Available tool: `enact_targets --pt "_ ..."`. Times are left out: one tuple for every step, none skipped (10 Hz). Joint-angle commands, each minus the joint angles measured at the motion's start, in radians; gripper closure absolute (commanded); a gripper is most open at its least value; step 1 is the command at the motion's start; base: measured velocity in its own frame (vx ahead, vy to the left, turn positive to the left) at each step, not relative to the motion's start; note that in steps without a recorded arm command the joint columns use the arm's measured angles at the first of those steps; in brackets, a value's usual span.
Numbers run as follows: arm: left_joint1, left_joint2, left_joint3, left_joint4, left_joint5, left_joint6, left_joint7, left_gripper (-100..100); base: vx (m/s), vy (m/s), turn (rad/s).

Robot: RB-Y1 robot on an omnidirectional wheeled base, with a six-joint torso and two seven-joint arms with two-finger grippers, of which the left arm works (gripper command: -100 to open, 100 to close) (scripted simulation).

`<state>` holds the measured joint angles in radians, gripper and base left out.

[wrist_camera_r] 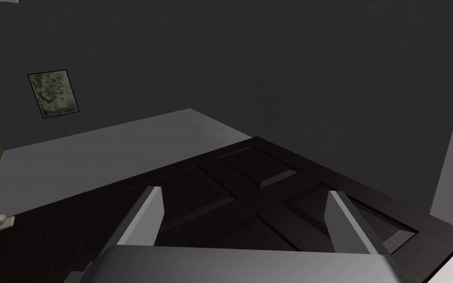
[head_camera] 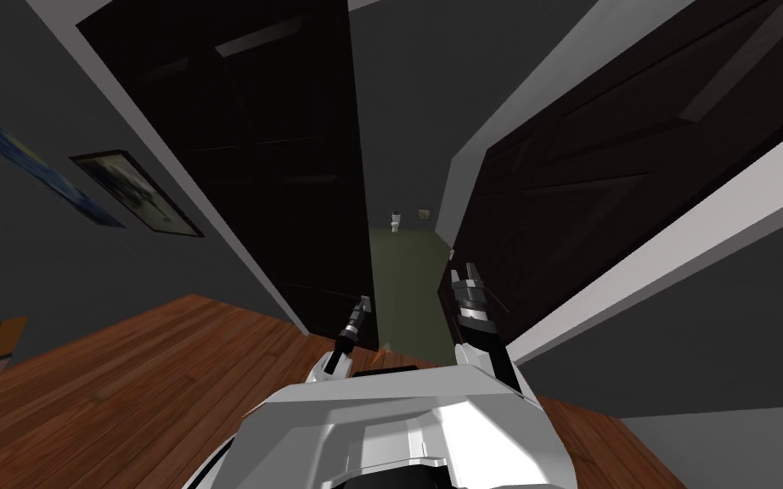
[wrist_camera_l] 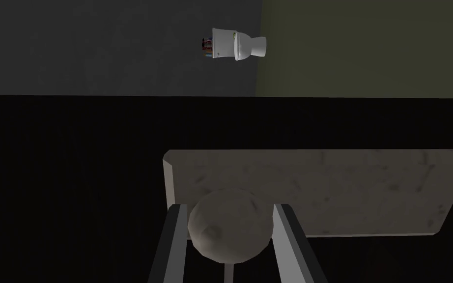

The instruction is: Push the door open

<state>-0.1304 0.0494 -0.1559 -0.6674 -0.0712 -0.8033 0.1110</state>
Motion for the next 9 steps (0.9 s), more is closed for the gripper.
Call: enact_targets --pt "0.001 0.0 0.0 0.0 0.0 -0.001 0.0 100 -0.018 0.008 -0.005" --pt "0.001 0.0 0.0 0.0 0.0 -0.001 0.0 100 -0.01 0.004 0.002" --pt "0.001 0.0 0.0 0.0 0.0 -0.001 0.0 100 0.0 0.0 0.0" --pt "0.001 0.0 0.0 0.0 0.0 -0.001 0.0 100 0.0 0.0 0.0" --pt "0.0 0.008 0.012 0.003 0.006 0.002 -0.005 100 0.085 -0.058 0.019" --pt "0.0 0.011 0.018 0.004 0.009 0.003 -0.008 100 0.141 -0.082 0.042" --pt "-0.001 0.015 0.025 0.005 0.013 0.003 -0.011 100 0.175 -0.067 0.038" --pt "-0.002 0.019 0.033 0.006 0.017 0.003 -0.014 100 0.205 -0.064 0.02" --pt "-0.002 0.019 0.033 0.006 0.017 0.003 -0.014 100 0.132 -0.061 -0.003"
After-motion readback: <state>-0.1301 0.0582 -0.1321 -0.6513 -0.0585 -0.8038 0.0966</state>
